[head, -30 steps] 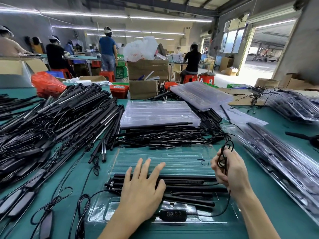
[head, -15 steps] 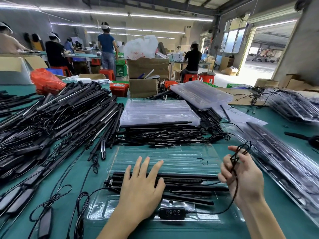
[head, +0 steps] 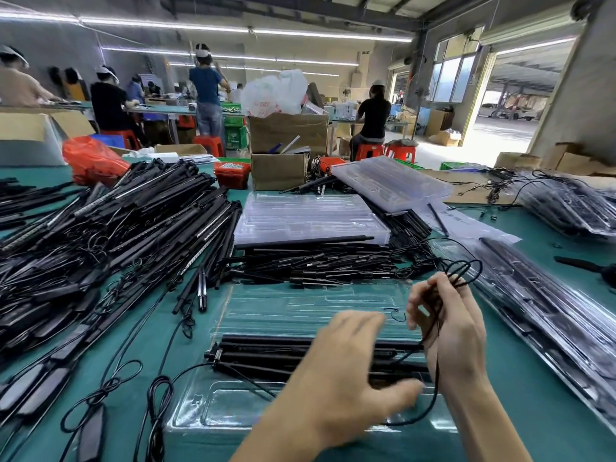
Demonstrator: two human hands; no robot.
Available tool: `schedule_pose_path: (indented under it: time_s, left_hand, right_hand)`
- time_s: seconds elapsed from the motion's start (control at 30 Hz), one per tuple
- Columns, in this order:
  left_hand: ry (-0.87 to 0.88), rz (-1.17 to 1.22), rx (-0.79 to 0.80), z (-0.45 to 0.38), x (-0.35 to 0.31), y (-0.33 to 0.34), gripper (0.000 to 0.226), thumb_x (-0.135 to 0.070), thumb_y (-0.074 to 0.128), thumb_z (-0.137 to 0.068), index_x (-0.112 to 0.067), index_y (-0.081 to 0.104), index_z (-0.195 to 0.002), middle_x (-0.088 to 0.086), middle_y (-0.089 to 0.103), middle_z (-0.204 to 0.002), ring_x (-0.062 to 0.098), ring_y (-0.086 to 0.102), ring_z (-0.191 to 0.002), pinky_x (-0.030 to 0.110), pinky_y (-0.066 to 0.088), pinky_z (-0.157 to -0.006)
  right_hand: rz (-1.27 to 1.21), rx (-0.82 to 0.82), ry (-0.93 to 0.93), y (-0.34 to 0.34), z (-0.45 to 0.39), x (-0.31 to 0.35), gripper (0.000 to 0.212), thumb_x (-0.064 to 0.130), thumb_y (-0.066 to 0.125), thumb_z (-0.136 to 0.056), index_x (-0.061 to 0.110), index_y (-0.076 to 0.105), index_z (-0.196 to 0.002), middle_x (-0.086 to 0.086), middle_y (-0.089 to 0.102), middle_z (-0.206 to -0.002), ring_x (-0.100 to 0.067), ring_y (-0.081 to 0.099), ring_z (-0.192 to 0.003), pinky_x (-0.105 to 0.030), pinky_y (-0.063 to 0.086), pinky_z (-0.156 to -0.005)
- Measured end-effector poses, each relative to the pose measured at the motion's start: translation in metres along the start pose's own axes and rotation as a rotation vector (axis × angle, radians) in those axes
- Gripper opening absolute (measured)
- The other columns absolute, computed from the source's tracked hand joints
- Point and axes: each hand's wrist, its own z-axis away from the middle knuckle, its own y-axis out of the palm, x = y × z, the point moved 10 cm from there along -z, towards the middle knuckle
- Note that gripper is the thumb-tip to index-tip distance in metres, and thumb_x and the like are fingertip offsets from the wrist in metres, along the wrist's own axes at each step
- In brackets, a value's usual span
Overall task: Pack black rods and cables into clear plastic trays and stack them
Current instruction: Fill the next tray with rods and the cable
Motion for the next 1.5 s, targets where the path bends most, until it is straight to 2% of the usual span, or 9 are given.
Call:
schedule_pose_path:
  time_s: [0.37,0.53,0.67,0.8,0.97,1.17,1.33,1.43,1.5]
  left_hand:
    - [-0.049,0.124,0.029,-0.018,-0.016,0.033,0.020,-0.038,0.070,-0.089,-0.022,0.073,-0.101,0.003,0.071,-0.095,0.021,0.059,-0.093,0.034,0.046,-0.088]
    - [-0.116,0.237,0.031,-0.020,0.001,0.032,0.017,-0.040,0.078,-0.082,-0.027,0.072,-0.090,-0.007,0.071,-0.085,0.007,0.060,-0.081,0.030,0.052,-0.081]
    - [-0.118,0.264,0.012,-0.021,0.003,0.031,0.018,-0.044,0.076,-0.082,-0.030,0.071,-0.092,-0.011,0.071,-0.083,0.004,0.059,-0.075,0.028,0.052,-0.077]
    - [-0.074,0.355,0.020,-0.021,-0.001,0.035,0.015,-0.040,0.076,-0.083,-0.027,0.071,-0.089,-0.008,0.073,-0.082,0.007,0.061,-0.071,0.030,0.053,-0.074]
    - [-0.057,0.556,-0.063,-0.021,-0.002,0.026,0.015,-0.033,0.077,-0.083,-0.019,0.073,-0.085,0.000,0.073,-0.076,0.020,0.065,-0.068,0.037,0.055,-0.068]
    - [-0.079,0.541,-0.034,-0.023,-0.001,0.028,0.014,-0.031,0.080,-0.082,-0.019,0.078,-0.089,-0.003,0.071,-0.073,0.002,0.054,-0.060,0.023,0.047,-0.065]
    - [0.016,0.178,-0.032,-0.009,0.000,0.003,0.035,-0.052,0.050,-0.095,-0.030,0.071,-0.111,-0.011,0.073,-0.102,0.003,0.062,-0.095,0.028,0.049,-0.087]
    - [-0.030,-0.031,-0.021,0.010,0.029,-0.012,0.037,-0.046,0.043,-0.100,-0.037,0.053,-0.135,-0.023,0.047,-0.141,-0.005,0.027,-0.137,0.028,0.018,-0.119]
    - [-0.079,-0.089,0.104,0.022,0.050,-0.004,0.041,-0.047,0.046,-0.101,-0.044,0.040,-0.142,-0.028,0.019,-0.155,-0.006,-0.005,-0.145,0.027,-0.006,-0.120]
  right_hand:
    - [0.074,0.142,0.135,0.001,0.003,-0.003,0.020,0.028,0.056,-0.093,0.014,0.069,-0.090,-0.008,0.053,-0.066,-0.020,0.045,-0.039,-0.024,0.037,-0.034]
    - [0.604,0.134,0.066,-0.012,-0.008,-0.005,0.044,0.001,0.050,-0.096,0.042,0.053,-0.112,-0.002,0.044,-0.047,-0.018,0.038,-0.039,-0.026,0.034,-0.038]
    - [0.807,0.109,0.005,-0.009,-0.011,-0.004,0.045,-0.003,0.048,-0.090,0.040,0.057,-0.101,-0.003,0.069,-0.066,-0.013,0.053,-0.048,-0.021,0.042,-0.043]
    - [0.454,0.057,0.081,-0.011,-0.005,-0.006,0.034,-0.013,0.053,-0.091,0.013,0.072,-0.100,-0.010,0.074,-0.092,-0.018,0.068,-0.064,-0.024,0.050,-0.044]
    - [-0.071,0.047,0.336,-0.008,0.009,-0.025,0.032,0.017,0.044,-0.101,0.004,0.068,-0.118,-0.021,0.072,-0.108,-0.030,0.073,-0.097,-0.030,0.062,-0.067]
    - [-0.069,0.014,0.349,0.000,0.015,-0.026,0.031,0.031,0.049,-0.100,0.012,0.071,-0.112,-0.007,0.058,-0.071,-0.017,0.055,-0.051,-0.031,0.055,-0.051]
    - [0.007,-0.034,0.264,-0.004,0.010,-0.023,0.027,0.026,0.045,-0.105,0.012,0.066,-0.112,-0.002,0.051,-0.066,-0.009,0.028,-0.039,-0.024,0.037,-0.036]
    - [0.056,-0.052,0.229,-0.011,0.011,-0.023,0.025,0.025,0.045,-0.105,0.011,0.065,-0.114,-0.002,0.052,-0.065,-0.009,0.027,-0.038,-0.019,0.030,-0.035]
    - [0.078,-0.059,0.214,-0.015,0.011,-0.023,0.024,0.022,0.045,-0.106,0.009,0.062,-0.115,-0.003,0.052,-0.064,-0.009,0.027,-0.037,-0.019,0.029,-0.035]
